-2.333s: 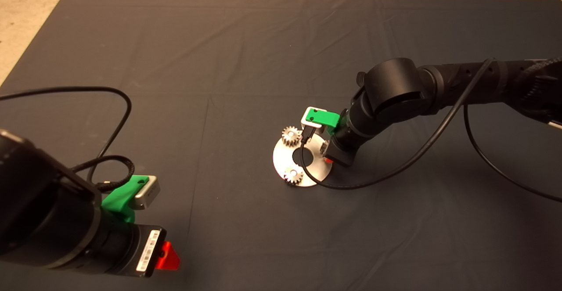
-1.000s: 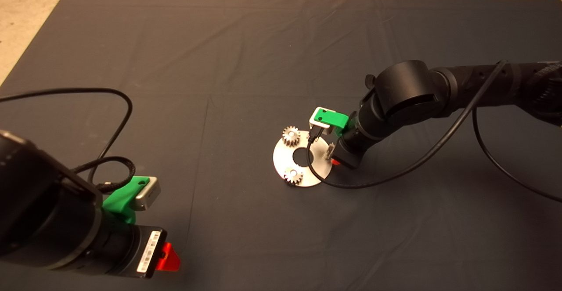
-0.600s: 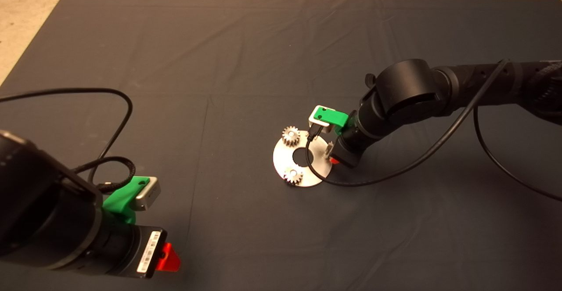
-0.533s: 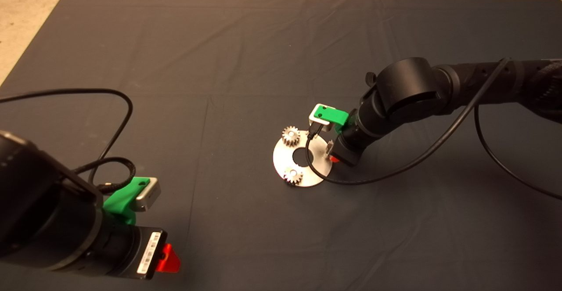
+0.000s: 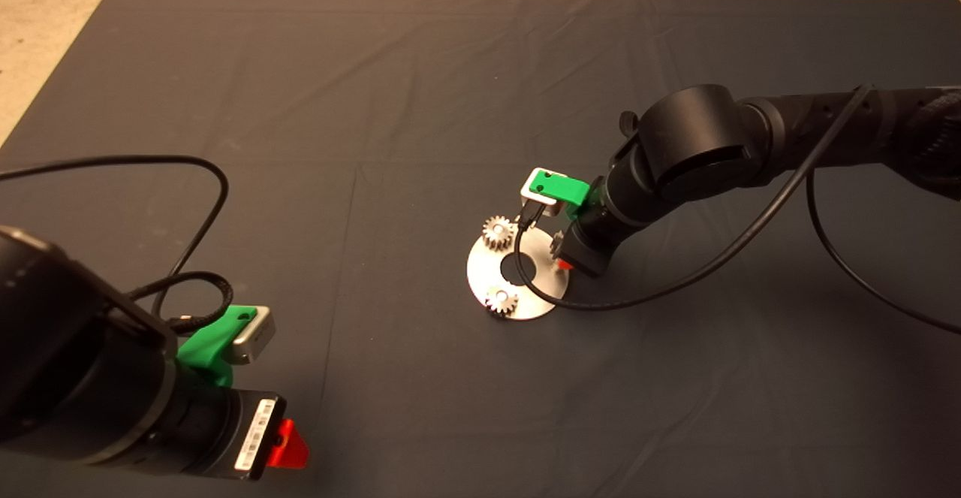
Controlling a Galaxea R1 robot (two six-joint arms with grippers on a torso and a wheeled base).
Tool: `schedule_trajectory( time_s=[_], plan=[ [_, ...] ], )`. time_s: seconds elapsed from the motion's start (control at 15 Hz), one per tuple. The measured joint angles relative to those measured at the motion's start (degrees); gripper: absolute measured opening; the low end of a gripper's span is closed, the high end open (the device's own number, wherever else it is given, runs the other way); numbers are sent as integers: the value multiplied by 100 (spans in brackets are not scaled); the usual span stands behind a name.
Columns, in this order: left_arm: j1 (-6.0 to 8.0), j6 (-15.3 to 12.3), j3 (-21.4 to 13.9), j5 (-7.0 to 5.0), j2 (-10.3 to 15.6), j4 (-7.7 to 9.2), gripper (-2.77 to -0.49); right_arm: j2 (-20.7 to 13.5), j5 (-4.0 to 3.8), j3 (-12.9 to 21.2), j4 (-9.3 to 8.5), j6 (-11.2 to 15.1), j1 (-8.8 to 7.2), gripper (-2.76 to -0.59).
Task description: Install three planetary gears onto the carrier pins
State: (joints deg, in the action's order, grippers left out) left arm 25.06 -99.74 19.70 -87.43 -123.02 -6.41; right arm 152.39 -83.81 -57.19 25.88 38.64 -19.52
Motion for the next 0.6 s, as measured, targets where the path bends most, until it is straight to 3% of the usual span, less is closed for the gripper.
schedule_trajectory(
  time_s=[0.27,0.4,0.6],
  plan=[
    [-47,0,0,0,0,0,-95,148,-17,-155,0,0,50,-231],
    [-47,0,0,-1,-2,0,-95,213,11,-168,-2,0,95,-231],
    [-47,0,0,0,0,0,-95,185,-48,-168,0,0,94,-231]
  ],
)
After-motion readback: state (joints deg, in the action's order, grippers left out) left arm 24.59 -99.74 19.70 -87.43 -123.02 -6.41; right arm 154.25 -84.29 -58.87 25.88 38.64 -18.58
